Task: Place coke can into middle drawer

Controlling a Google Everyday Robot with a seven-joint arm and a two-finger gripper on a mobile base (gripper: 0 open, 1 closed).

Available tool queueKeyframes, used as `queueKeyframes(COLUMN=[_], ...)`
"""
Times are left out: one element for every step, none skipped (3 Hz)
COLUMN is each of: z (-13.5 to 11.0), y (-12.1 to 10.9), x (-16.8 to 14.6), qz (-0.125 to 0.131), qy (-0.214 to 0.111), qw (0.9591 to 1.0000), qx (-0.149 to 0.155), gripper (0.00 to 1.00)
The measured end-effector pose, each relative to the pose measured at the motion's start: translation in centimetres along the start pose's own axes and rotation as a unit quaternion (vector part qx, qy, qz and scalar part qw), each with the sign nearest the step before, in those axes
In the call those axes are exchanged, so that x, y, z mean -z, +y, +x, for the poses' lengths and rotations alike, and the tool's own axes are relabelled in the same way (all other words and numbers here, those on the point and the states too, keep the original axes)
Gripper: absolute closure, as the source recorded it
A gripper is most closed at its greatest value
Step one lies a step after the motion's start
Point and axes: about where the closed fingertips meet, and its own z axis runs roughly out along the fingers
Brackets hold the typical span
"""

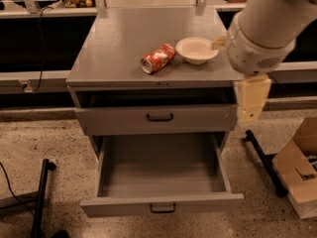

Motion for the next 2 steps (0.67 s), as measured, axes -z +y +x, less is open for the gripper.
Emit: queueKeyframes(z=[-0.21, -0.75], y=[-0.11, -0.93], x=[0.07, -0.21], qz=[0.003, -0.002], qy=[-0.001, 0.012], qw=[0.9998, 0.9982], qx=[0.019, 0.059], gripper=[0.00, 0.00])
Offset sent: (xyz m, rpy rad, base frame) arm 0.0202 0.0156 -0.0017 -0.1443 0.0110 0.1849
